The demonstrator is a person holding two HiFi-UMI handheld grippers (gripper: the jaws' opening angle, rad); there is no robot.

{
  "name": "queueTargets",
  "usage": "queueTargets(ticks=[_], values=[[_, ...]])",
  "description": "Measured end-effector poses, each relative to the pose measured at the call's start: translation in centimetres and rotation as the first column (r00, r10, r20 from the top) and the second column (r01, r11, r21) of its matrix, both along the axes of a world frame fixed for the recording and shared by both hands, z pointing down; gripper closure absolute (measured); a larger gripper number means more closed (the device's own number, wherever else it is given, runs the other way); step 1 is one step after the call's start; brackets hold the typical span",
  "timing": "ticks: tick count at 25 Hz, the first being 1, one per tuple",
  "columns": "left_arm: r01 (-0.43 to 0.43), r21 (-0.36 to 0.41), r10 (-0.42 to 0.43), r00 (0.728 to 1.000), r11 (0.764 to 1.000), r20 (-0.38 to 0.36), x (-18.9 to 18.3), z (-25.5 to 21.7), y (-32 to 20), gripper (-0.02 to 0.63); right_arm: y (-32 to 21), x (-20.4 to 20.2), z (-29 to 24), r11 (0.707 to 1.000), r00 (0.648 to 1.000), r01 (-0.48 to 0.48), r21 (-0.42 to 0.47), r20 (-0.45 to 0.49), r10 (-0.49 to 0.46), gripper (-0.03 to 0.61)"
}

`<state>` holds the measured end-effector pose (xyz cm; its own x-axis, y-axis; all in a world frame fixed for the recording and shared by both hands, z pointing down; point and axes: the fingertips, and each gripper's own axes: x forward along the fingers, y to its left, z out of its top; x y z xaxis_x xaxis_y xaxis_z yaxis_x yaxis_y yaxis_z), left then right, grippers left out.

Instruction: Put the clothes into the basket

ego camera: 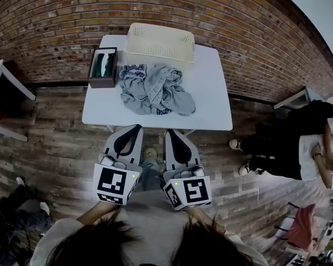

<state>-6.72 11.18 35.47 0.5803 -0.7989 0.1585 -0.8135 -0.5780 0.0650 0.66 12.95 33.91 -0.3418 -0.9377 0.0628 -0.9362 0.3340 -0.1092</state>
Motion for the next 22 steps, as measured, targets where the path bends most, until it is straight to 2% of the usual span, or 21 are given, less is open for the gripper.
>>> queueTargets(ticks=[10,16,22], values=[[0.019,-0.099,-0.018,1.000,0.995,0.005,1.6,2.2,-5.3,0.606,-5.4,2.1,1.4,0.998,1.000,0.011,-0.069,0.009,-0.011,0.572],[0.048,-0.087,-0.047,0.999,0.995,0.005,3.3,1.2,-10.3,0.606,-10.6,3.5,1.0,0.996,0.999,0.055,-0.074,0.006,-0.054,0.572],[0.082,-0.108,-0.085,0.996,0.991,-0.021,4.9,1.2,-14.7,0.606,-15.5,4.8,1.2,0.991,0.994,0.106,-0.084,-0.002,-0.107,0.572]])
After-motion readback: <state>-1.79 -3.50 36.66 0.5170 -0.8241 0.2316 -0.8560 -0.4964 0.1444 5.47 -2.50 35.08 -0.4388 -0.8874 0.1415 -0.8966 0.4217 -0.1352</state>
